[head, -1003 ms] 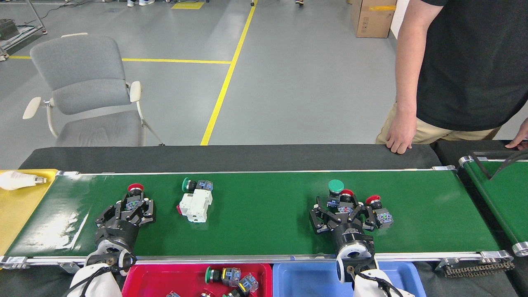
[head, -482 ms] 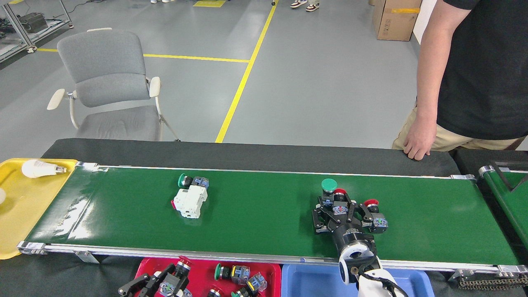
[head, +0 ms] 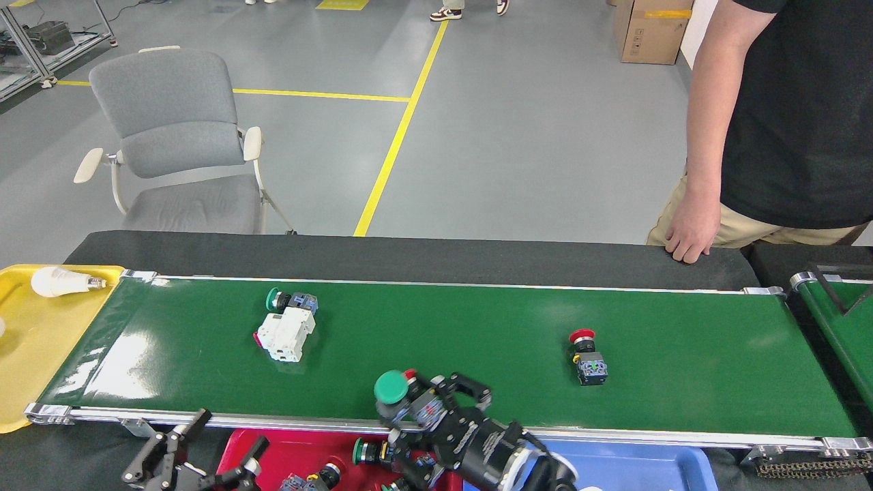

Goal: Pick switch part from conveyor to tray

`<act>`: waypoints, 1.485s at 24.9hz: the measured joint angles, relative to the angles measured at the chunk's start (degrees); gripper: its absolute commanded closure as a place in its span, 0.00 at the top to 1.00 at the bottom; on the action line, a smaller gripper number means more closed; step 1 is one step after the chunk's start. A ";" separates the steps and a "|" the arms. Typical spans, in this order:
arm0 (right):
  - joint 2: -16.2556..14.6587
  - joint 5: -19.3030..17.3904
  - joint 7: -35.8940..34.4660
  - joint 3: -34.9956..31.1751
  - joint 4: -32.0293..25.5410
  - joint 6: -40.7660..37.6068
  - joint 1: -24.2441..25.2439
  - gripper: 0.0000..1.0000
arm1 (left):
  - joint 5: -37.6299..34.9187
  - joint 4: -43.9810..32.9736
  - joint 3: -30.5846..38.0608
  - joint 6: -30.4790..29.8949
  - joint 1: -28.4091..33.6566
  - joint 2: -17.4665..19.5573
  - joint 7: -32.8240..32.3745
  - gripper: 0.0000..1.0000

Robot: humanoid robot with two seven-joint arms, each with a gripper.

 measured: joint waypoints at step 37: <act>-5.65 -3.66 -10.27 -39.14 -12.50 23.54 26.44 1.00 | -1.26 31.61 1.16 8.73 -16.57 8.61 -0.75 0.99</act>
